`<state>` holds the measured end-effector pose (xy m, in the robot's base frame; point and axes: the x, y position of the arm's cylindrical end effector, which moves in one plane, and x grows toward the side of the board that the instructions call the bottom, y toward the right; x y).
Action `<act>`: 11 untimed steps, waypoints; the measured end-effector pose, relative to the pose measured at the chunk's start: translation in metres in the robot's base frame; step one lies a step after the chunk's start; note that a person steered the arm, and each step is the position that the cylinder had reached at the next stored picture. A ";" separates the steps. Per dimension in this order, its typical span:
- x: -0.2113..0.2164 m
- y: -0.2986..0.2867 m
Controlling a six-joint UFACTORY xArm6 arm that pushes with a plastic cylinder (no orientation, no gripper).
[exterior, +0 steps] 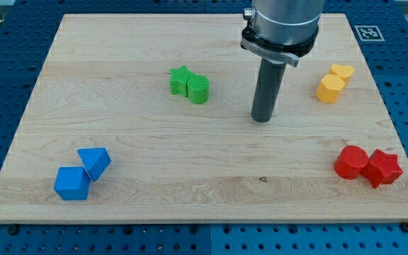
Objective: Separate the green blocks
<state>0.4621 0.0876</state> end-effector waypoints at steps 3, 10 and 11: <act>-0.012 -0.073; -0.091 -0.134; -0.102 -0.160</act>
